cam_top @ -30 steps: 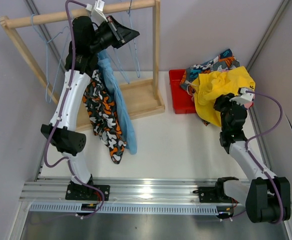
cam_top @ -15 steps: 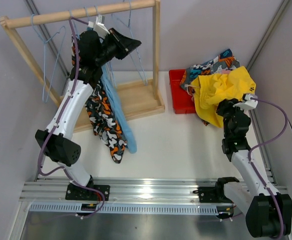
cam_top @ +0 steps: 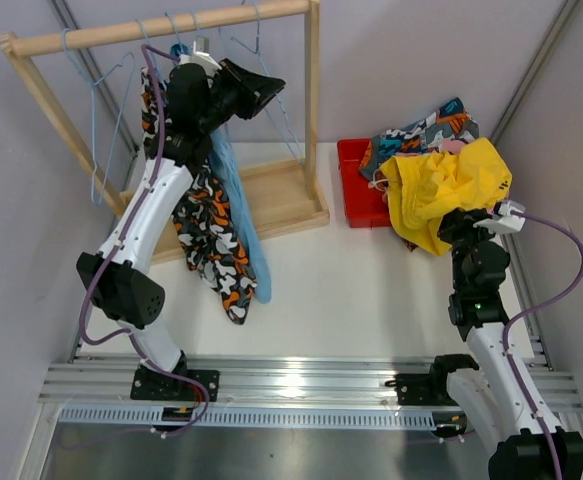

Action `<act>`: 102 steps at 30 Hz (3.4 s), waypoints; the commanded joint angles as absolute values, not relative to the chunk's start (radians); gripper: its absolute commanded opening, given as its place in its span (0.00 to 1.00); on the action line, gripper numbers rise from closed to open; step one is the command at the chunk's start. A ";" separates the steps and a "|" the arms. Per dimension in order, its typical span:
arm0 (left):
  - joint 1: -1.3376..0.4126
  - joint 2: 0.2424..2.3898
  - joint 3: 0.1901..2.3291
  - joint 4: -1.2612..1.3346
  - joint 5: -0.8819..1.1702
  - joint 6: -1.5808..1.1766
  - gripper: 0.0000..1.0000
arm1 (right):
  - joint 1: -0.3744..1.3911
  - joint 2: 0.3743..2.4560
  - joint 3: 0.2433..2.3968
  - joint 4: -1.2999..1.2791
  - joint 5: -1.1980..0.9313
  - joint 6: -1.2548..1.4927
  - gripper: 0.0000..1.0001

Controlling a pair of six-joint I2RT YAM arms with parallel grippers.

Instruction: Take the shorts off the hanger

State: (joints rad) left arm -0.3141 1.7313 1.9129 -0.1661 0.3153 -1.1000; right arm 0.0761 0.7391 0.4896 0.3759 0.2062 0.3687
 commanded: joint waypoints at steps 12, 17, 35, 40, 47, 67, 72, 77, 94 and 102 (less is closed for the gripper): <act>-0.353 1.729 2.077 -0.188 0.273 -1.079 0.61 | 0.072 0.672 0.486 0.331 0.226 0.383 0.11; -0.437 1.691 2.264 -0.411 0.326 -0.862 0.99 | 0.072 0.649 0.500 0.281 0.258 0.399 0.72; -0.377 1.155 1.830 -0.729 -0.066 -0.388 0.99 | 0.072 0.618 0.541 0.146 0.259 0.460 0.90; -0.255 1.132 1.695 -0.663 -0.048 -0.413 0.99 | 0.077 0.604 0.538 0.137 0.252 0.457 0.89; -0.164 1.203 1.628 -0.536 -0.008 -0.466 0.99 | 0.077 0.574 0.526 0.121 0.259 0.426 0.89; -0.135 1.345 1.698 -0.402 0.031 -0.525 0.58 | 0.072 0.586 0.492 0.164 0.255 0.407 0.89; -0.133 1.347 1.701 -0.403 0.020 -0.520 0.21 | 0.067 0.588 0.486 0.167 0.250 0.405 0.88; -0.127 1.359 1.772 -0.449 0.037 -0.453 0.00 | 0.064 0.592 0.483 0.176 0.235 0.408 0.88; -0.129 1.108 1.973 -0.779 0.230 -0.339 0.00 | 0.139 0.617 0.604 0.199 0.085 0.442 0.88; -0.244 0.749 1.557 -0.755 0.392 -0.328 0.00 | 0.311 0.686 0.856 0.129 -0.302 0.400 0.89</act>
